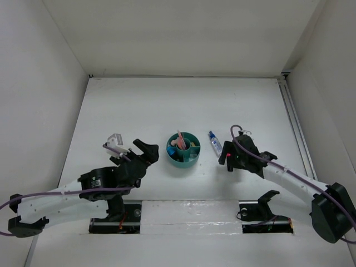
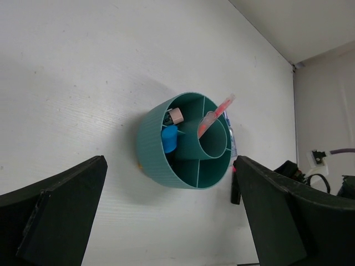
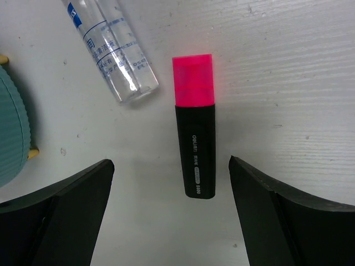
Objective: Sort the stationery into containers
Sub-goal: Pick up the pen from the center of the board.
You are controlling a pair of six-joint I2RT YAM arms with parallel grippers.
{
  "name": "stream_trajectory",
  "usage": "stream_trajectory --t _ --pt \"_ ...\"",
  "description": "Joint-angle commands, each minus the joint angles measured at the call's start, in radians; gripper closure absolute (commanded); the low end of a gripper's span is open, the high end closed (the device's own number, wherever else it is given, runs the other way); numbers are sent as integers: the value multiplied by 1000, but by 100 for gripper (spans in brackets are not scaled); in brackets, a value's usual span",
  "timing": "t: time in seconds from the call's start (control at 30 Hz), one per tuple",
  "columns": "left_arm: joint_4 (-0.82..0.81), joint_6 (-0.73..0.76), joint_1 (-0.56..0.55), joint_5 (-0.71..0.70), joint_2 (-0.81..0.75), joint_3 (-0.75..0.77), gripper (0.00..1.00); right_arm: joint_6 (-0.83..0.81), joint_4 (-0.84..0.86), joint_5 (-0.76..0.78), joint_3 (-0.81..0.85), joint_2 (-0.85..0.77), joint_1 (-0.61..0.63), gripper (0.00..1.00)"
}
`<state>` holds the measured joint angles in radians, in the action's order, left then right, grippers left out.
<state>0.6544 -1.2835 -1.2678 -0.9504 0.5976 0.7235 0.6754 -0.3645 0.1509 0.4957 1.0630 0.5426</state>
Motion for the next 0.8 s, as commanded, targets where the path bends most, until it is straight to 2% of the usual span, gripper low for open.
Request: stream_trajectory --t 0.0,0.13,0.33,0.47,0.57,0.77 --pt "5 50 -1 -25 16 -32 0 18 44 58 43 -23 -6 10" --pt "-18 76 -1 -16 39 -32 0 7 19 84 92 -1 -6 10" --pt "-27 111 -1 -16 74 -13 0 -40 10 122 164 121 -38 10" --pt "-27 121 -1 -16 74 -13 0 -51 10 122 184 164 -63 18" --pt "-27 121 -1 -25 65 -13 0 -51 28 113 175 151 -72 30" --pt "-36 141 -1 -25 56 -24 0 -71 47 69 156 155 -130 31"
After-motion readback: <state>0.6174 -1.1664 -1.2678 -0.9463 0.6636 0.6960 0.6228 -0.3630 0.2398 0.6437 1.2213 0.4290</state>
